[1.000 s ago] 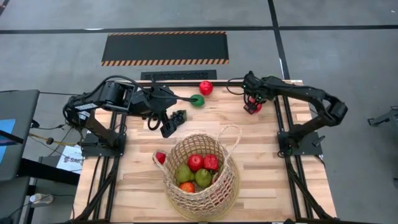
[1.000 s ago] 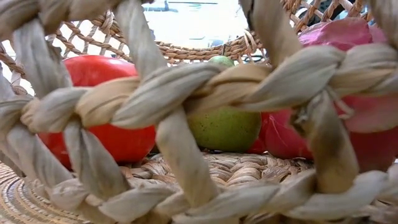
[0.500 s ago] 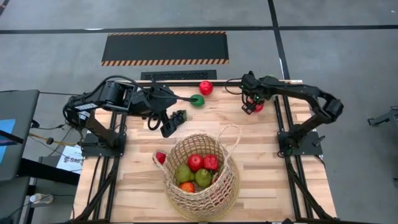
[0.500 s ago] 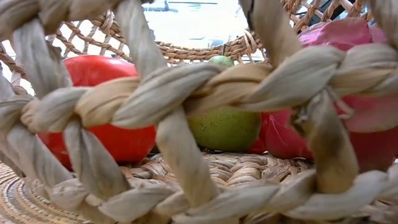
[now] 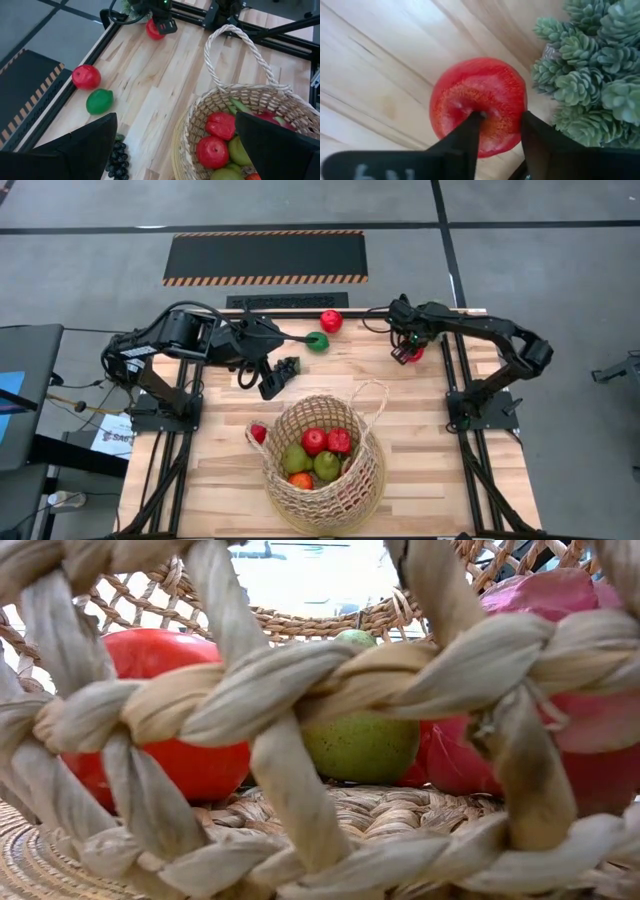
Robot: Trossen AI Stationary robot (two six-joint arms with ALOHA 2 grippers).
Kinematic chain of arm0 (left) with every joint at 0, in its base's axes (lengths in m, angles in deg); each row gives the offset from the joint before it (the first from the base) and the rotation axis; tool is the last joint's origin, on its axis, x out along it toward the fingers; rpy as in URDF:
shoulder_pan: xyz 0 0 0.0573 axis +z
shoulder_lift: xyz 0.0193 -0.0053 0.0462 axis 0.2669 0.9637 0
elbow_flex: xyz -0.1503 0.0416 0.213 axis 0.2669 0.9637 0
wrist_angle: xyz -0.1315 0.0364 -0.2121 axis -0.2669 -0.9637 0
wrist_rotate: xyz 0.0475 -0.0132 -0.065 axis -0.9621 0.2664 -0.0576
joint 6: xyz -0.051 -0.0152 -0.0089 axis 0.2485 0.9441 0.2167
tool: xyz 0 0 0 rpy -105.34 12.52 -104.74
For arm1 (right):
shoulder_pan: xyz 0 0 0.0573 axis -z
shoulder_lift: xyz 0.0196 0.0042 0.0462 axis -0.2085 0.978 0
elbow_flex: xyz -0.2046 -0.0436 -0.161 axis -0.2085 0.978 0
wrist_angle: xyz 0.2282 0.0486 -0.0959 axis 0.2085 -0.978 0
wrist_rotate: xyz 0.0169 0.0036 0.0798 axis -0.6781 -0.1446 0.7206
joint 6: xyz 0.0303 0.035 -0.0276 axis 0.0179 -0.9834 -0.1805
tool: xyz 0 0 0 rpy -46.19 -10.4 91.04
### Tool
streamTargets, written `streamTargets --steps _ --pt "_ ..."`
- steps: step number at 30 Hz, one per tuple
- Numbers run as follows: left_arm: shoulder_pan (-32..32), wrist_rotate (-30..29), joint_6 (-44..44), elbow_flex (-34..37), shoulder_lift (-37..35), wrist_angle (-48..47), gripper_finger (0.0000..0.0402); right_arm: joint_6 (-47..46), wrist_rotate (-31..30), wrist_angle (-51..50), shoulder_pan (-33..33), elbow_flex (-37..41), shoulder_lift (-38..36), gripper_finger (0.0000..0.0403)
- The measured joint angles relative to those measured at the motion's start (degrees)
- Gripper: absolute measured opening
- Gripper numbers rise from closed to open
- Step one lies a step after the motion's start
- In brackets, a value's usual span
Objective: Build produce basket
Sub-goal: Put the apple into the basket
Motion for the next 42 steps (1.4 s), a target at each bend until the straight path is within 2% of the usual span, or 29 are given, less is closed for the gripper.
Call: streamTargets --steps 4,14,23,25,27,29,34,37,40,42 --pt "0.00 -0.02 0.02 0.00 0.00 0.00 0.0389 0.23 0.02 0.39 -0.07 -0.12 -0.13 0.0101" --pt "0.00 -1.46 0.26 0.00 0.00 0.04 0.0389 0.76 0.06 0.12 -0.17 -0.19 -1.31 0.0061" --pt "0.00 -3.45 0.23 0.00 0.00 0.22 0.0389 0.88 5.62 -1.63 -0.07 -1.19 -9.06 0.0008" --pt "0.00 -3.75 0.22 0.00 0.00 0.38 0.0389 0.94 6.03 -2.11 -0.07 -1.19 -10.13 0.0006" --pt "0.00 -4.02 0.22 0.00 -0.01 0.48 0.0389 2.25 6.53 -3.02 -0.07 -1.19 -10.74 0.0023" --pt "0.00 -4.07 0.22 0.00 -0.02 0.56 0.0389 3.34 8.25 -3.66 -0.07 -1.19 -10.86 0.0059" --pt "0.00 -4.09 0.57 0.00 -0.02 0.57 0.0389 8.95 14.41 -3.02 -0.46 -1.19 -10.84 0.0196" --pt "0.00 -4.09 0.73 0.00 -0.02 0.57 0.0389 11.38 16.05 -0.66 -1.01 -1.22 -10.79 0.0284" --pt "0.00 -4.07 0.79 0.00 -0.02 0.56 0.0389 11.13 16.11 1.87 -1.66 -1.22 -9.69 0.0353" --pt "0.00 -4.07 0.79 0.00 -0.02 0.55 0.0389 11.73 16.14 3.29 -2.52 -1.22 -8.45 0.0385"
